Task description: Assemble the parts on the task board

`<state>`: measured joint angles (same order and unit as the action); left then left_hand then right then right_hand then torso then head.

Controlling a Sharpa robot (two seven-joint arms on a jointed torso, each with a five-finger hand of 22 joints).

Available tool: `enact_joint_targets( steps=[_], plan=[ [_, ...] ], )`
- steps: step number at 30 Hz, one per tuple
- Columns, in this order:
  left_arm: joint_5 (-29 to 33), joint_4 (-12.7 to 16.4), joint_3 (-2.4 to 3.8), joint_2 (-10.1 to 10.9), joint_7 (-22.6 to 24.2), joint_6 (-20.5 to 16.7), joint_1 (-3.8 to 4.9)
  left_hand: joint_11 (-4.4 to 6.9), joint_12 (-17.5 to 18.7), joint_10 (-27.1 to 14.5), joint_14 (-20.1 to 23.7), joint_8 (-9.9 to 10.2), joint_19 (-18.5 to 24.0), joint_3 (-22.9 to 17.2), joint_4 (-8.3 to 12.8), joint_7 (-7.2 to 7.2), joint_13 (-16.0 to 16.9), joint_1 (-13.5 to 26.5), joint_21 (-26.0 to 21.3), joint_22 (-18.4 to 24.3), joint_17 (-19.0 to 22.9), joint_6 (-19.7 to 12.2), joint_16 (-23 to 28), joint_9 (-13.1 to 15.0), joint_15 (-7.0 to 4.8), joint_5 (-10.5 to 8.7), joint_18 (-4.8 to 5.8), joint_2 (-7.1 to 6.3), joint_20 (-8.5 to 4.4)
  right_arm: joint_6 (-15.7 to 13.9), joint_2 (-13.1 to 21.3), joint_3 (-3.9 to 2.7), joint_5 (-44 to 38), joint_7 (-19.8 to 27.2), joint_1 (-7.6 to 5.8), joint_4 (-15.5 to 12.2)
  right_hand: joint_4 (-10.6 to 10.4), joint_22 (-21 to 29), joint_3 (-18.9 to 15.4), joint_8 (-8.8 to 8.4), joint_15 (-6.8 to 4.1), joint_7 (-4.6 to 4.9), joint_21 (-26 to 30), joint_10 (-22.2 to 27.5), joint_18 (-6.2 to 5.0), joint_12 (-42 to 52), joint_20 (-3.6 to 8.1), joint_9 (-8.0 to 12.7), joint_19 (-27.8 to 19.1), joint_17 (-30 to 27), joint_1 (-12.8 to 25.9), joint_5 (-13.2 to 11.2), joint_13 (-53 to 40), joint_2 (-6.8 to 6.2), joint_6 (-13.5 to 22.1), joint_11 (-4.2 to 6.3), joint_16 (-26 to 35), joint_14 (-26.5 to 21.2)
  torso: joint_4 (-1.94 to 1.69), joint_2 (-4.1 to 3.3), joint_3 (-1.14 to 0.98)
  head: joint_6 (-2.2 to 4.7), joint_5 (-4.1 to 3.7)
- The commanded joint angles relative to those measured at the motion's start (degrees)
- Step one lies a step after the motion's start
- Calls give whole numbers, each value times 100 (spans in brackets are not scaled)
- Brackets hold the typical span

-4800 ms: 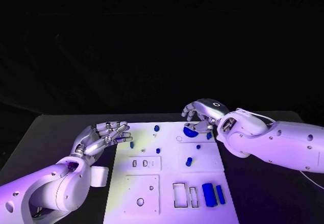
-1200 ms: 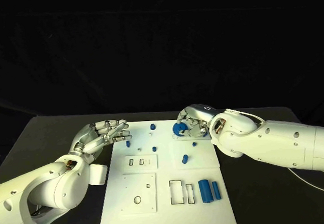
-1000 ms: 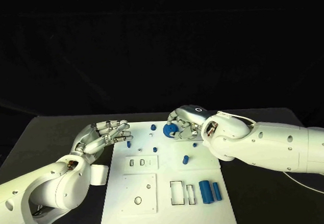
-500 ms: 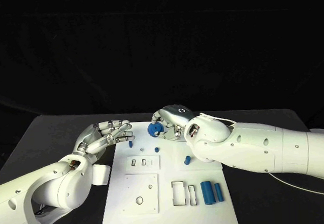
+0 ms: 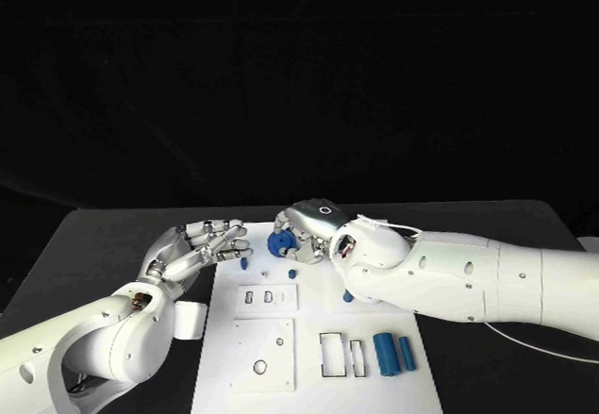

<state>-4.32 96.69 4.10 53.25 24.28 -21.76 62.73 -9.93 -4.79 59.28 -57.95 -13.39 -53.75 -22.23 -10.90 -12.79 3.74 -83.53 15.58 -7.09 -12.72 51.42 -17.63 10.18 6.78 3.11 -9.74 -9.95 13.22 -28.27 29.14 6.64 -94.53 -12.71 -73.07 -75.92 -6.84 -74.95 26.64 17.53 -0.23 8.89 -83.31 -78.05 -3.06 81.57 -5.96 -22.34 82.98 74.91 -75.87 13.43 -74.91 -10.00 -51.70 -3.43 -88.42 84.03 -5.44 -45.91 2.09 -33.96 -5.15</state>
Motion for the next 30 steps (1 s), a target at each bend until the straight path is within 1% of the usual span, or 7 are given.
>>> enact_joint_targets(
  steps=[1,8,13,20,26,30],
  plan=[
    [12,19,6,-8,37,87,5,4,35,-25,18,29,-39,-33,6,2,-6,55,33,6,-7,-31,-26,1,41,-18,-70,2,16,98,-32,3,-110,-27,16,43,-3,-631,21,145,-27,-87,-18,-36,61,23,17,-69,27,1015,53,6,-4,3,-94,3,-36,492,7,7,-4,-7,13],
    [12,17,6,0,36,87,5,1,48,-27,25,34,-36,-46,16,-2,-4,62,34,8,-14,-35,-27,2,44,-18,-70,6,17,150,-60,9,-120,-71,30,100,-6,-625,51,136,-22,-75,-11,-33,59,18,16,-66,22,1006,88,-20,0,-17,-67,-7,-33,490,16,10,-10,-4,22],
    [12,15,6,2,34,89,5,1,48,-27,25,34,-36,-46,16,-2,-4,62,34,8,-14,-35,-27,2,44,-18,-70,6,17,164,-68,10,-138,-117,32,111,-7,-619,57,135,-20,-73,-6,-23,57,11,16,-65,17,999,95,-25,12,-20,-62,-8,-32,489,15,6,-8,1,16],
    [12,16,6,6,31,91,5,1,48,-27,25,34,-36,-46,16,-2,-4,62,34,8,-14,-35,-27,2,44,-18,-70,6,17,216,-53,13,-151,-135,35,109,-6,-618,75,127,-15,-65,-3,-18,57,6,14,-62,15,996,118,-35,18,-42,-41,-15,-30,488,12,7,-7,-14,19],
    [12,17,6,15,32,90,5,1,48,-27,25,34,-36,-46,16,-2,-4,62,34,8,-14,-35,-27,2,44,-18,-70,6,17,190,-14,16,-157,-153,39,95,-6,-618,75,127,-15,-65,-3,-18,57,6,14,-62,15,996,118,-35,18,-42,-41,-15,-30,488,23,8,-8,-19,27],
    [12,20,6,17,31,89,5,1,48,-27,25,34,-36,-46,16,-2,-4,62,34,8,-14,-35,-27,2,44,-18,-70,6,17,146,-8,17,-163,-165,41,93,-6,-617,78,126,-14,-64,-1,-15,57,4,13,-61,14,987,124,-36,22,-48,-37,-17,-28,486,16,7,-9,-17,24]
  ],
)
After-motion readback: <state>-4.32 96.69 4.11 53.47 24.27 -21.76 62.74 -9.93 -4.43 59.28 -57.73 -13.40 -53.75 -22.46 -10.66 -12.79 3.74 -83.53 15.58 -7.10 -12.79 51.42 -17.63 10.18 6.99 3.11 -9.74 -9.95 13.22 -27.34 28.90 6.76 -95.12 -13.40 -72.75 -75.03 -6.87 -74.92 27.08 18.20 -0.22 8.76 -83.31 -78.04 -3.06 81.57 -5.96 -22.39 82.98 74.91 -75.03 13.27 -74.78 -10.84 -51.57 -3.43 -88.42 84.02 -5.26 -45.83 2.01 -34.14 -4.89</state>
